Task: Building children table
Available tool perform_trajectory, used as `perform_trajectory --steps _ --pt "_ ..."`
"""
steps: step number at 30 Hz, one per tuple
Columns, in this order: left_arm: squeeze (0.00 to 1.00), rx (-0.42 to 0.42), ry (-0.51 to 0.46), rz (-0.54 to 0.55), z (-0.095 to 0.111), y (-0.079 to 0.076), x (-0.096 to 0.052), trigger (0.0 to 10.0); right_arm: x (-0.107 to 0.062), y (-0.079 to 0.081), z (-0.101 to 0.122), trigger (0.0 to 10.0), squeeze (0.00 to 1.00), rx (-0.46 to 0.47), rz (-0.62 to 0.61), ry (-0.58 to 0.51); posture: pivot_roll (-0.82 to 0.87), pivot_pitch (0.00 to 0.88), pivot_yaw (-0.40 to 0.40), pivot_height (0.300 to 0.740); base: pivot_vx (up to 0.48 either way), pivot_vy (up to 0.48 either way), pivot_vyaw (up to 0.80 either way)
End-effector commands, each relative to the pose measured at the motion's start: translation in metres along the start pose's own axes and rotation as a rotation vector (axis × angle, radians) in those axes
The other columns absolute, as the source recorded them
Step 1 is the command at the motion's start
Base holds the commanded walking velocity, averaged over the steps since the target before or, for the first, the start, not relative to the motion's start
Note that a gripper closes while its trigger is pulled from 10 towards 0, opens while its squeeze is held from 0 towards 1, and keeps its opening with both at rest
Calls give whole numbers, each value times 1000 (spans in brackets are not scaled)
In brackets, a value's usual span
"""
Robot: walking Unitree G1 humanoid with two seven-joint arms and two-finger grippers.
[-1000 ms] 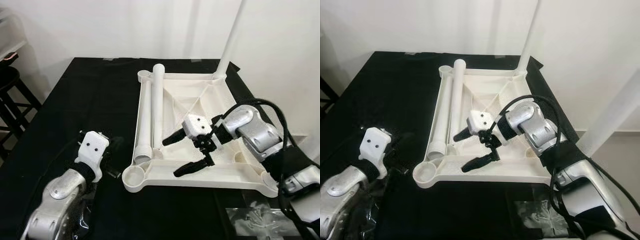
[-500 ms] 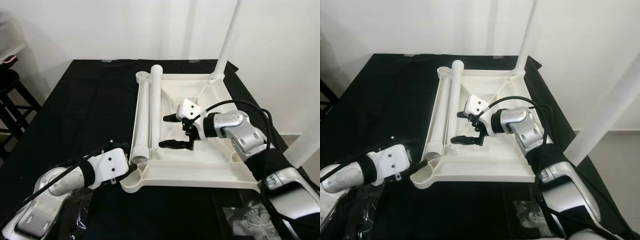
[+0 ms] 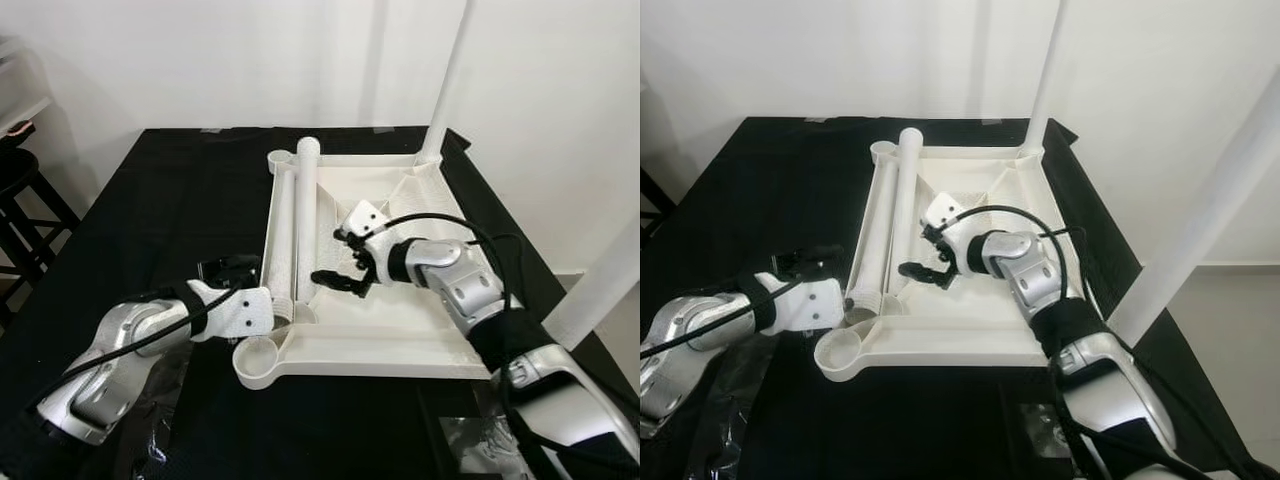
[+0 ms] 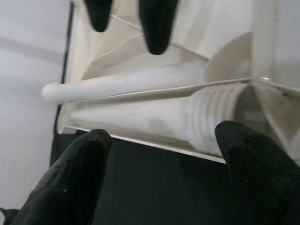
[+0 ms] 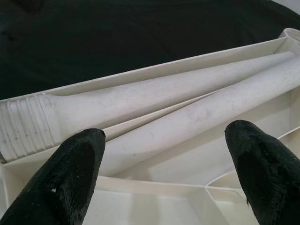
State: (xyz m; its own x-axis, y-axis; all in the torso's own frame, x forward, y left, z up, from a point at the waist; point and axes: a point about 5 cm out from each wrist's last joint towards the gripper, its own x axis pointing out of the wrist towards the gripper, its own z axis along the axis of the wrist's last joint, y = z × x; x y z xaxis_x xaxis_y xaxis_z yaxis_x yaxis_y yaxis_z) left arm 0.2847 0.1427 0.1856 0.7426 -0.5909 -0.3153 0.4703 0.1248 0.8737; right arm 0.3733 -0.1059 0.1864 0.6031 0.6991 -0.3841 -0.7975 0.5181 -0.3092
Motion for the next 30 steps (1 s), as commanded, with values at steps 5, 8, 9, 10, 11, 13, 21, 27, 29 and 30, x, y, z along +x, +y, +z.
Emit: perform_trajectory --steps 5,8,9,10,11,13,21,27,29,30 --pt "0 18 -14 -61 1 -9 9 10000 4 0 -8 10000 0 64 -48 44 -8 50 36 740 0 0 0" --pt "0 18 -16 -77 2 -9 9 10000 5 0 -7 10000 0 70 -53 45 -8 51 36 740 0 0 0" --pt "0 21 -12 -76 1 -9 9 10000 6 0 -6 10000 0 73 -59 44 -5 50 37 740 0 0 0" --pt "0 21 -12 -76 1 -9 9 10000 6 0 -6 10000 0 73 -59 44 -5 50 37 740 0 0 0" --pt "0 24 -9 -76 0 -8 9 10000 6 0 -6 10000 0 77 -63 44 -5 50 37 740 0 0 0" --pt "0 24 -9 -76 0 -8 9 10000 6 0 -6 10000 0 77 -63 44 -5 50 37 740 0 0 0" --pt "0 57 25 -53 -5 -7 15 10000 7 -2 -4 10000 0 90 -87 49 -12 51 37 740 0 0 0" --pt "0 74 111 -22 -14 -13 22 10000 7 -1 -2 10000 0 90 -87 46 -15 50 38 740 0 0 0" --pt "0 74 111 -22 -14 -13 22 10000 7 -1 -2 10000 0 90 -87 46 -15 50 38 740 0 0 0" --pt "0 74 111 -22 -14 -13 22 10000 7 -1 -2 10000 0 90 -87 46 -15 50 38 740 0 0 0"
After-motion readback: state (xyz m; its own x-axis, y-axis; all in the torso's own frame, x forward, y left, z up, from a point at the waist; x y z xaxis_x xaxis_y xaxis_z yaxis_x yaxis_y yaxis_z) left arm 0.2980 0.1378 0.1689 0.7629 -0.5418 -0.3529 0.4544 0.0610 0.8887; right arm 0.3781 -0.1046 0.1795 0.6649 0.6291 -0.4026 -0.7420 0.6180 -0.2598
